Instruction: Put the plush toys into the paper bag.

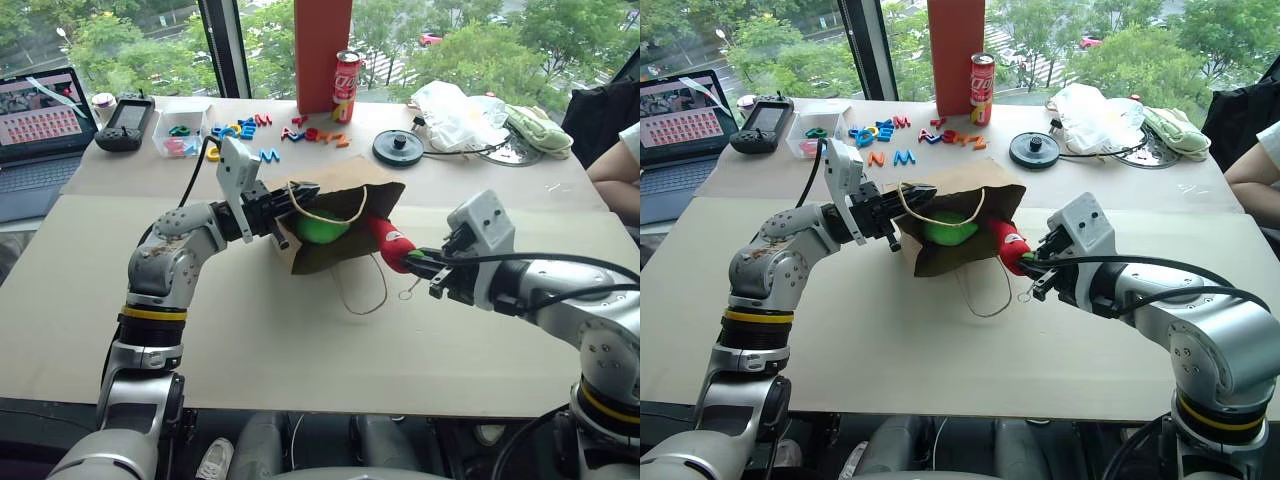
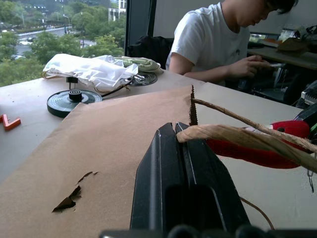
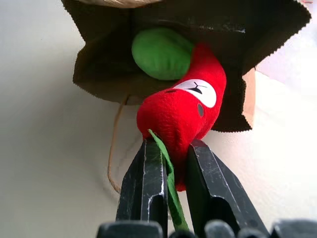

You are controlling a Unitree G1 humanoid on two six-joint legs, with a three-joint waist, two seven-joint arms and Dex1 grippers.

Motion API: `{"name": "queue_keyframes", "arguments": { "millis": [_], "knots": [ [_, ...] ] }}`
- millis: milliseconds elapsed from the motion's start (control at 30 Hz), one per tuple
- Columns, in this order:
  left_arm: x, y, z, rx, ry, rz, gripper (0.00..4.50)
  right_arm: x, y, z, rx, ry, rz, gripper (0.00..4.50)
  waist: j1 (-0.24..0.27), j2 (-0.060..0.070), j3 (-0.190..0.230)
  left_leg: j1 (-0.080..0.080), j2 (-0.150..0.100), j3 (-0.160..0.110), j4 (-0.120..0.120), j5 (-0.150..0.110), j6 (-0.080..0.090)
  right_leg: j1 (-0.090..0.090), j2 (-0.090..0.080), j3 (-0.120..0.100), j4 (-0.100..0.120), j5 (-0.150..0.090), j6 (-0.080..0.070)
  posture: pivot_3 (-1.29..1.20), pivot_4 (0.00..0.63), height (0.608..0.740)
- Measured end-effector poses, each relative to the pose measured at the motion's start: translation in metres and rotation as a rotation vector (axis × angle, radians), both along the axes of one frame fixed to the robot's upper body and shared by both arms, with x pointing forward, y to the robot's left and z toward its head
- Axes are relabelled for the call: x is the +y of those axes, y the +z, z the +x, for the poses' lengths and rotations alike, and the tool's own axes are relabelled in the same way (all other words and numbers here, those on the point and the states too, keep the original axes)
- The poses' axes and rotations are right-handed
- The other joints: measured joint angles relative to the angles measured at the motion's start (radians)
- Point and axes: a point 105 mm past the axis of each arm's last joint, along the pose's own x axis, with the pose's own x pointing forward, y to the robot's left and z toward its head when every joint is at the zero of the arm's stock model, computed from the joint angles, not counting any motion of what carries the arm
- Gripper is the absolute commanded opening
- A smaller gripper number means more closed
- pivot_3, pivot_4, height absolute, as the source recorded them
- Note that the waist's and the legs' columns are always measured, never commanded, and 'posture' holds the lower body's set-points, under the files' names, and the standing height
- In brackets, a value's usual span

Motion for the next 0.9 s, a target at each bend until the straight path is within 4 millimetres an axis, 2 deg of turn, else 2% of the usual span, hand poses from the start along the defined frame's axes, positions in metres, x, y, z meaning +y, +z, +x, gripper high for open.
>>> {"name": "queue_keyframes", "arguments": {
  "millis": [67,200,333,433,533,667,900],
  "knots": [
    [-0.001,0.001,0.0,-0.001,-0.004,0.0,0.0,0.015,0.003,0.015,-0.008,-0.033,0.069,0.67,-0.008,0.0,0.0,0.001,0.001,0.0,0.0,0.0,0.0,0.0,0.001,0.001,0.001,0.0,0.0,0.0,0.15,0.739],
    [-0.006,0.003,0.0,-0.007,-0.019,-0.002,0.0,0.036,-0.006,0.05,0.043,-0.174,0.138,0.67,-0.005,0.0,0.0,0.0,0.0,0.0,0.0,0.001,-0.001,-0.002,0.001,0.001,0.003,0.0,-0.001,0.0,0.15,0.739],
    [-0.009,0.003,-0.001,-0.008,-0.029,-0.001,0.0,0.038,-0.016,0.084,0.061,-0.389,0.165,0.67,0.002,0.0,0.0,-0.002,0.0,0.0,0.0,0.001,-0.001,-0.002,0.0,-0.001,0.005,0.0,-0.001,0.0,0.15,0.739],
    [-0.01,0.003,-0.001,-0.007,-0.031,-0.002,0.0,0.036,-0.024,0.094,0.062,-0.475,0.16,0.67,0.004,0.0,0.0,-0.006,0.0,0.0,0.0,0.001,-0.001,-0.004,-0.002,-0.002,0.005,0.001,0.0,0.0,0.15,0.739],
    [-0.01,0.003,-0.001,-0.006,-0.032,-0.002,0.0,0.031,-0.024,0.097,0.041,-0.515,0.153,0.67,0.002,0.0,0.0,-0.006,0.0,0.0,0.0,0.001,-0.001,-0.003,-0.002,-0.002,0.005,0.001,0.0,0.0,0.15,0.739],
    [-0.01,0.003,-0.001,-0.005,-0.032,-0.001,0.0,0.032,-0.024,0.099,0.036,-0.53,0.156,1.75,-0.001,0.0,0.0,-0.005,0.0,0.0,0.0,0.001,-0.001,-0.003,-0.001,-0.002,0.005,0.001,0.0,0.0,0.15,0.739],
    [-0.01,0.003,-0.001,-0.005,-0.033,-0.001,0.0,0.038,-0.023,0.096,0.053,-0.504,0.199,4.21,-0.004,0.0,0.0,-0.005,0.0,0.0,0.0,0.001,-0.001,-0.003,0.0,-0.002,0.005,0.001,0.0,0.0,0.15,0.739]
  ]
}}
